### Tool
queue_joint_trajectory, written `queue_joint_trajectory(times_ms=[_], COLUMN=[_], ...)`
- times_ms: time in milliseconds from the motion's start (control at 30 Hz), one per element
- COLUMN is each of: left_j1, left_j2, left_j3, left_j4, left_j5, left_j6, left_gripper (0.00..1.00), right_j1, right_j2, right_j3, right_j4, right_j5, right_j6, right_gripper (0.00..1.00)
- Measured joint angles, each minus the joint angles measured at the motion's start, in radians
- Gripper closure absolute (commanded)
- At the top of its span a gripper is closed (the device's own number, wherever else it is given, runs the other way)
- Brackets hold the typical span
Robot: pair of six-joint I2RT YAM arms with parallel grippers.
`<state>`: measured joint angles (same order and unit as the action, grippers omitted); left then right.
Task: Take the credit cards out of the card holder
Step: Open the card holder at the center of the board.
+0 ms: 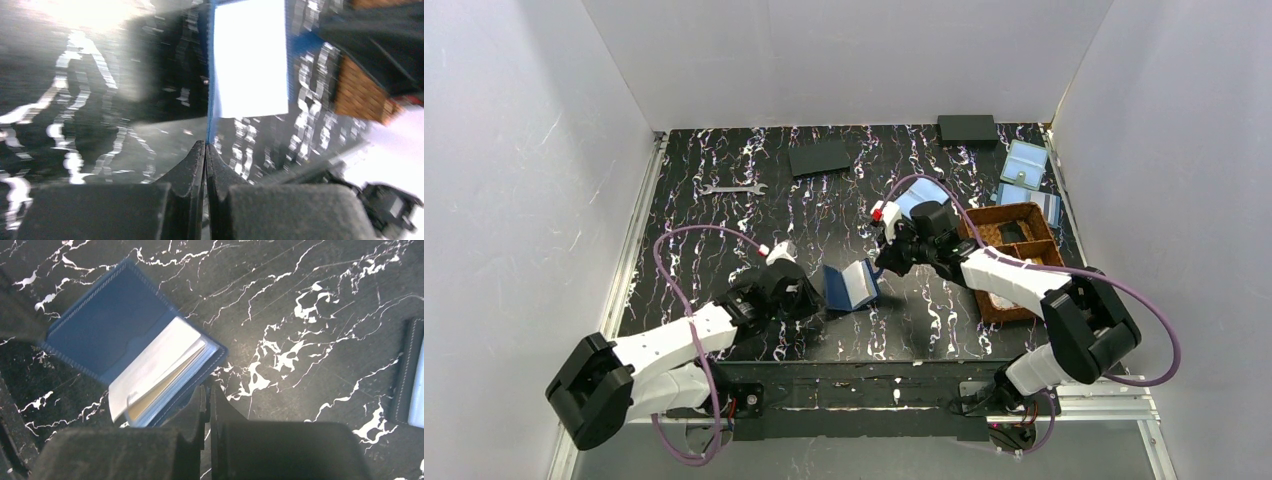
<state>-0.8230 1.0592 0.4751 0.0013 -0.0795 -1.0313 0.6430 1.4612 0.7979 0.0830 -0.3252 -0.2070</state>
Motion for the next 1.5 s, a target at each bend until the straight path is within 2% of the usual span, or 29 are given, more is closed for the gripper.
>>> queue_joint_trajectory(times_ms=[233, 400, 567, 600, 633, 700, 833, 900, 1000, 1067, 1167, 1300, 1500], left_j1=[0.073, 0.083, 0.096, 0.096, 0.097, 0.098, 0.101, 0.101, 0.103, 0.109, 0.113, 0.113, 0.112], left_j2=[0.236, 0.267, 0.319, 0.317, 0.309, 0.271, 0.09, -0.046, -0.23, -0.332, -0.363, -0.244, -0.089], left_j3=[0.067, 0.089, 0.134, 0.133, 0.129, 0.101, 0.032, 0.006, -0.013, -0.034, -0.058, -0.075, -0.102], left_j4=[-0.158, -0.159, -0.154, -0.152, -0.149, -0.143, -0.131, -0.119, -0.1, -0.061, 0.002, 0.083, 0.164], left_j5=[-0.055, -0.06, -0.051, -0.049, -0.042, -0.016, 0.057, 0.079, 0.106, 0.138, 0.192, 0.267, 0.311], left_j6=[0.019, 0.022, 0.027, 0.031, 0.04, 0.065, 0.105, 0.114, 0.116, 0.109, 0.079, 0.034, 0.015], left_gripper=[1.0, 1.0, 1.0, 0.97, 0.88, 0.65, 0.39, 0.28, 0.23, 0.23, 0.32, 0.36, 0.34], right_j1=[-0.024, -0.034, -0.04, -0.04, -0.04, -0.04, -0.04, -0.038, -0.018, 0.003, 0.022, 0.023, -0.016], right_j2=[0.031, 0.031, 0.031, 0.03, 0.026, 0.011, -0.045, -0.071, -0.079, -0.079, -0.079, -0.079, -0.071], right_j3=[-0.004, -0.004, -0.005, -0.005, -0.007, -0.011, -0.01, -0.001, 0.035, 0.048, 0.049, 0.037, 0.016], right_j4=[-0.039, -0.04, -0.052, -0.052, -0.052, -0.053, -0.042, -0.041, -0.048, -0.052, -0.051, -0.029, -0.018], right_j5=[0.005, -0.013, -0.15, -0.171, -0.193, -0.237, -0.323, -0.354, -0.354, -0.339, -0.328, -0.299, -0.192], right_j6=[-0.005, -0.01, -0.014, -0.014, -0.013, -0.006, 0.026, 0.036, 0.03, 0.019, 0.023, 0.035, 0.071], right_gripper=[0.99, 0.99, 0.99, 0.99, 0.99, 0.99, 0.99, 0.99, 0.99, 0.99, 0.99, 0.99, 0.99])
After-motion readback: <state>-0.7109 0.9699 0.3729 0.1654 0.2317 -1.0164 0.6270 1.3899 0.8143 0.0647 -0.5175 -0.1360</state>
